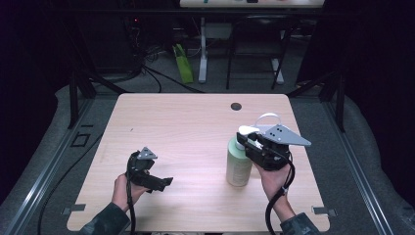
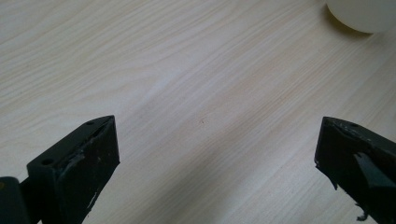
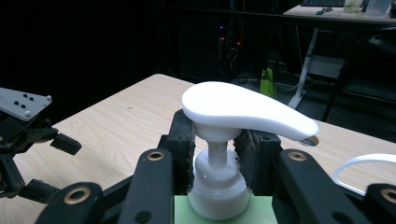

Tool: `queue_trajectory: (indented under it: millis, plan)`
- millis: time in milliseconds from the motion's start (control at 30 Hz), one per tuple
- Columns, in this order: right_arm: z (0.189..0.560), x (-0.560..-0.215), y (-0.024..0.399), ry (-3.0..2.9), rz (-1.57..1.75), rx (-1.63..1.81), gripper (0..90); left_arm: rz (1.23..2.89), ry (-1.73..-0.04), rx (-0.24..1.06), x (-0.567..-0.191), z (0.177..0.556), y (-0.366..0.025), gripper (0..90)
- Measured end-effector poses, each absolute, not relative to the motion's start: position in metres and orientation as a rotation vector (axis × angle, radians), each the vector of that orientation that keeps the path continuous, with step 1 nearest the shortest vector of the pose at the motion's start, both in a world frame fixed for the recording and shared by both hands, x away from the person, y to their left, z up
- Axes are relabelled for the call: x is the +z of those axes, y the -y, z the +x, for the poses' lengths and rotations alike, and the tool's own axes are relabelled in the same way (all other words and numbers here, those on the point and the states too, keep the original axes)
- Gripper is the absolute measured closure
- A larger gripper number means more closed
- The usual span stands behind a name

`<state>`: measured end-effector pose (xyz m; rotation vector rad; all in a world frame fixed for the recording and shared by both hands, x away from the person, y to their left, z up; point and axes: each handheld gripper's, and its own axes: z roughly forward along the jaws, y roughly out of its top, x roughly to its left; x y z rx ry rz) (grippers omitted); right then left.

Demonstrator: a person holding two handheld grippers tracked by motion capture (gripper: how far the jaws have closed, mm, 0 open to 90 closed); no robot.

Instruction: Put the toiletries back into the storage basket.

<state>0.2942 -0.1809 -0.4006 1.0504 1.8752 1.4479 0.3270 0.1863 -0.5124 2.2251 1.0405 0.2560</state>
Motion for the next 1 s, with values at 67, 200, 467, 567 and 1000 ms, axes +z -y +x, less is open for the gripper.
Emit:
queue_trajectory:
  millis: [67,200,467,567,1000]
  plan:
    - [0.294,-0.399,0.18,-1.882,1.048,1.45,68.0,2.219,-1.039,0.258,-0.513,0.327,-0.186,0.0]
    - [0.295,-0.397,0.18,-1.892,1.039,1.451,68.1,2.208,-1.037,0.261,-0.513,0.328,-0.187,0.0]
    - [0.297,-0.393,0.181,-1.898,1.035,1.458,68.1,2.21,-1.04,0.261,-0.513,0.329,-0.187,0.0]
    - [0.297,-0.391,0.182,-1.898,1.037,1.456,68.1,2.218,-1.04,0.26,-0.514,0.329,-0.187,0.0]
    - [0.3,-0.378,0.184,-1.884,1.02,1.469,68.1,2.207,-1.032,0.258,-0.513,0.33,-0.188,0.0]
